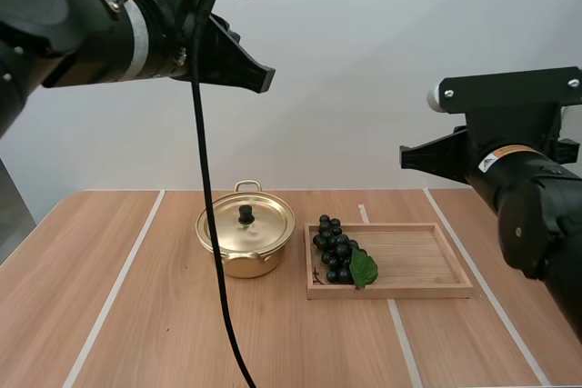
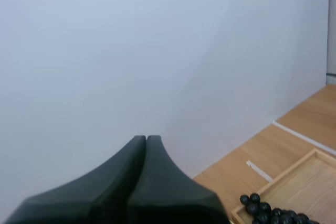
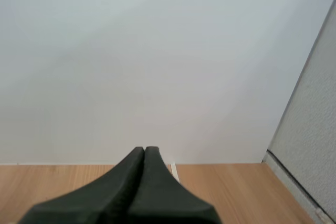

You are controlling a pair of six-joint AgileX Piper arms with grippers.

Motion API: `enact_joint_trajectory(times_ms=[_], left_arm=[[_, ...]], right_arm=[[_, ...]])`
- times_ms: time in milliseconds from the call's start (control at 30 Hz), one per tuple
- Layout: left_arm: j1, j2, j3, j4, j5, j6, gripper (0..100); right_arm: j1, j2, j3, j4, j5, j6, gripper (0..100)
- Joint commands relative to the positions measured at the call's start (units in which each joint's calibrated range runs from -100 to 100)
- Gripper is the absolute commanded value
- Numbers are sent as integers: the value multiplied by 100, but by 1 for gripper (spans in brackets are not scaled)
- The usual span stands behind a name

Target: Open the pot, put the pineapple inside, and close it

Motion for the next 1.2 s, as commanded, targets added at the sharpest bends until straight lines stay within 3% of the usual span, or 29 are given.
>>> enact_joint_trajectory(times_ms=[0,133,300,467,567,700,867,1067,1167], left_arm=[[1,-538,310,93,-159,-179,1],[14,-1306,956,246,-499,-297,1],[172,-2514,1623,235,-1520,-397,1],[180,-3871,2014,235,-2290,-397,1],[180,-4445,2178,301,-2593,-397,1],[180,-4485,2281,651,-2502,-487,1],[180,-4485,2422,926,-2383,-1239,1],[188,-4485,2428,929,-1409,-1448,1],[292,-4485,2428,974,-835,-1516,1]], right_arm=[[-6,-600,19,0,-57,-127,0],[-6,-1183,19,0,142,-334,0],[-6,-1713,19,82,177,-324,0],[-6,-1792,19,1031,106,-324,0],[-6,-1792,5,1047,106,-324,0],[-6,-1792,7,1116,163,-324,0],[2,-1792,7,1488,258,-324,0],[380,-1812,7,1401,587,-333,0],[568,-2013,7,974,752,-333,0]])
